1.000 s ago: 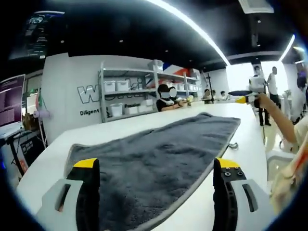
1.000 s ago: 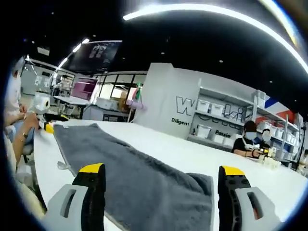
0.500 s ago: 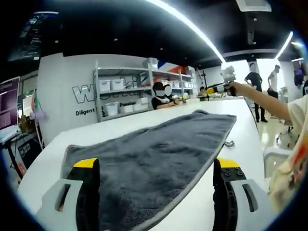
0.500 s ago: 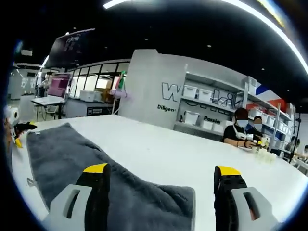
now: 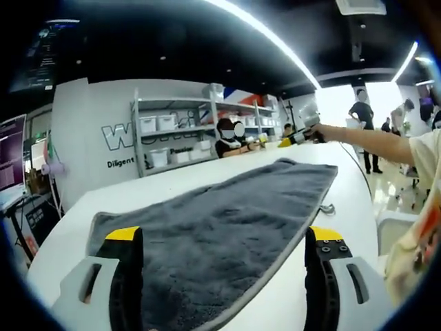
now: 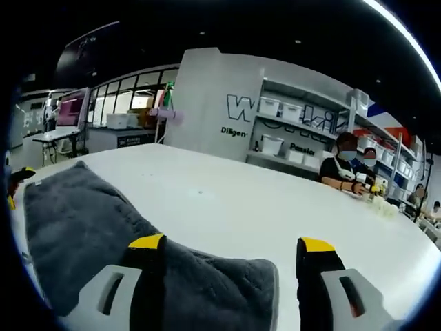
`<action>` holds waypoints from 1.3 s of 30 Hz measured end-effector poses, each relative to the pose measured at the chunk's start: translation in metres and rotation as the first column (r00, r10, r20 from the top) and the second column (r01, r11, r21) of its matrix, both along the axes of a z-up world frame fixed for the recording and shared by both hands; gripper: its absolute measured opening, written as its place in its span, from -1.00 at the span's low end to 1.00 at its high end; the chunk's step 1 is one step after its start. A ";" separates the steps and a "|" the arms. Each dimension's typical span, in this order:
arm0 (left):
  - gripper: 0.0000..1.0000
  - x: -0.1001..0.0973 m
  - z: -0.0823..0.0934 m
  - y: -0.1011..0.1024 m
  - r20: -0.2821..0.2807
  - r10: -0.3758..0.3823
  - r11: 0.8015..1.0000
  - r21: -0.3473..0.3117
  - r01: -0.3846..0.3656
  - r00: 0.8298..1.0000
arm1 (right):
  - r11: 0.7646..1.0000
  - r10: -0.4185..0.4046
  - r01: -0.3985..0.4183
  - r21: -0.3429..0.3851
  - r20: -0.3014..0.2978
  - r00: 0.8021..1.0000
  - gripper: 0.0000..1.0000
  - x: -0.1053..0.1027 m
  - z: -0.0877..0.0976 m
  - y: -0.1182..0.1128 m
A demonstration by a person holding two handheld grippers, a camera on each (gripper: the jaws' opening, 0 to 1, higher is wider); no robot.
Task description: Fold the towel on the table until its edges align and the towel forms a compact rectangular stack.
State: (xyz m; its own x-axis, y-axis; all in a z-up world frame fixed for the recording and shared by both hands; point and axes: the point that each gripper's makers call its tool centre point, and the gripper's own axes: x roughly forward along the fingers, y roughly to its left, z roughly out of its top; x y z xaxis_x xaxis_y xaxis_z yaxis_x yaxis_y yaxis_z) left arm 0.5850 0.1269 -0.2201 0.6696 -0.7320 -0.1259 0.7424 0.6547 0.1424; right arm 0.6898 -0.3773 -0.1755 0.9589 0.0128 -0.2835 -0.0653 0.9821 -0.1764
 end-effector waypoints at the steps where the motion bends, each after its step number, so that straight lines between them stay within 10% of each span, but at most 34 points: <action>1: 0.90 0.001 0.000 0.001 -0.002 0.003 1.000 -0.002 -0.003 1.000 | 1.000 -0.002 0.002 0.013 -0.003 1.000 0.48 0.002 -0.002 -0.002; 7: 0.90 0.003 0.008 0.009 0.012 0.028 0.999 -0.023 -0.027 1.000 | 0.997 -0.014 0.017 0.076 -0.040 0.999 -0.08 0.008 -0.025 -0.004; 21: 0.87 0.001 0.012 0.021 0.015 0.054 0.998 -0.038 -0.054 0.998 | 0.983 -0.145 0.164 0.087 -0.188 0.971 -0.33 0.015 -0.077 -0.035; 27: 0.86 -0.001 0.007 0.021 0.005 0.052 0.998 -0.028 -0.052 0.999 | 0.986 -0.107 0.129 0.103 -0.195 0.975 -0.97 0.014 -0.080 -0.032; 39: 0.85 0.003 0.005 0.028 -0.009 0.070 0.997 -0.033 -0.070 0.998 | 0.997 -0.059 0.062 0.037 -0.079 0.995 -1.00 0.010 -0.048 -0.013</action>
State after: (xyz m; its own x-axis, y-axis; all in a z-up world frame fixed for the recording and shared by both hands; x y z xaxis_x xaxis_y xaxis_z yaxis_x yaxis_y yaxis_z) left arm 0.5879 0.1546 -0.2153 0.7184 -0.6873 -0.1074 0.6956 0.7093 0.1144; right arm 0.6996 -0.3903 -0.2233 0.9335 -0.0318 -0.3573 -0.0177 0.9908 -0.1344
